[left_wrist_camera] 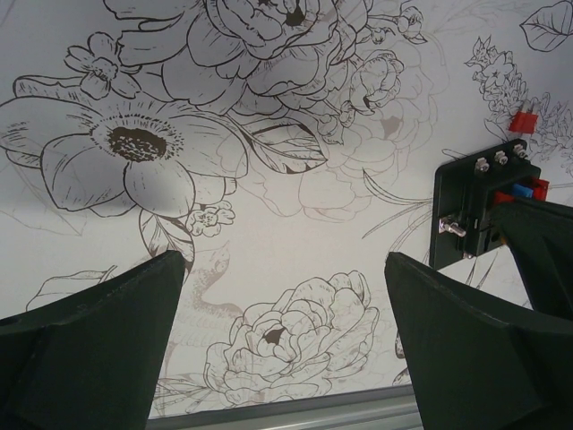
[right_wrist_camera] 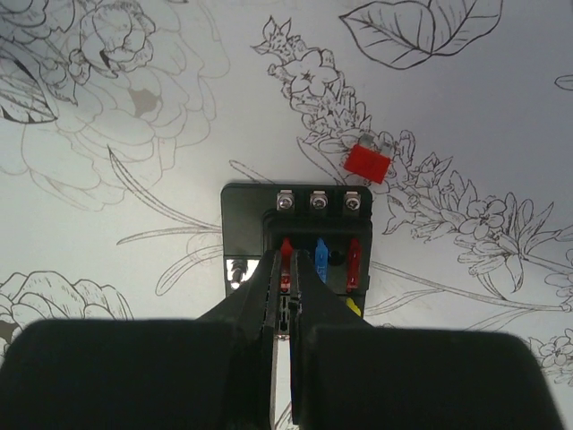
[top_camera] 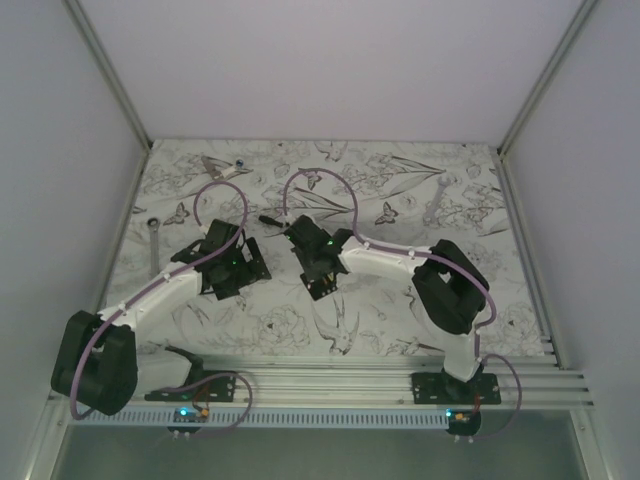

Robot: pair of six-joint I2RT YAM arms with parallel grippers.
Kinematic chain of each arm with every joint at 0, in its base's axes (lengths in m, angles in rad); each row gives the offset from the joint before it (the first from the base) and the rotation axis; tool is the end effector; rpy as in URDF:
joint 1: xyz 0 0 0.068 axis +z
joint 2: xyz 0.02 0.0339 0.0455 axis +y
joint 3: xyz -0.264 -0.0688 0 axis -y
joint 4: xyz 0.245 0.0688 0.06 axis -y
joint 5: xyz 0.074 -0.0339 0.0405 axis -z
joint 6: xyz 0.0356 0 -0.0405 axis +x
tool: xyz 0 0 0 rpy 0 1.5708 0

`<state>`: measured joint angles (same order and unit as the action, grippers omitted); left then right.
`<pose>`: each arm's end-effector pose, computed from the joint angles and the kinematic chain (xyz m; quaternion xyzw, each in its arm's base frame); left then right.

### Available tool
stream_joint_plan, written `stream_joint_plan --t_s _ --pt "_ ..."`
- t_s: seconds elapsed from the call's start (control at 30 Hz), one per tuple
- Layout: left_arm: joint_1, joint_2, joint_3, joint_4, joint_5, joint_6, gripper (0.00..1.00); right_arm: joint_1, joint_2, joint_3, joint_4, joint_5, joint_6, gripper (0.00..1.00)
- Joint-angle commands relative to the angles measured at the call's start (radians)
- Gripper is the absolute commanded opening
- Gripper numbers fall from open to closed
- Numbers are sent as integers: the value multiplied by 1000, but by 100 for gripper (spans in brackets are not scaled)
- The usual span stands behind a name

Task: Snap on the fuse box
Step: Install the fuse at the fuse box base.

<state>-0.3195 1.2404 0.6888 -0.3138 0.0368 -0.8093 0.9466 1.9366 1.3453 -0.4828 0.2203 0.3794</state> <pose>0.2327 -0.0784 0.2025 -0.2213 0.9118 -0.1993 0.2826 0.2419 0.3225 0.1777 -0.2436 0.9325 0.0664 0.2581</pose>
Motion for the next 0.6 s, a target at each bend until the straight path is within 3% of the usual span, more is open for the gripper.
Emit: stream_joint_plan --t_s 0.0,0.2,0.57 --pt "10 -20 -21 -13 15 13 100 -50 98 -61 -67 -6 15 0" --pt "9 -24 -21 -12 18 13 100 -70 90 -85 -86 -27 7 0" --pt "9 -43 -24 -13 29 12 100 -60 -88 -118 -251 -67 -78 0"
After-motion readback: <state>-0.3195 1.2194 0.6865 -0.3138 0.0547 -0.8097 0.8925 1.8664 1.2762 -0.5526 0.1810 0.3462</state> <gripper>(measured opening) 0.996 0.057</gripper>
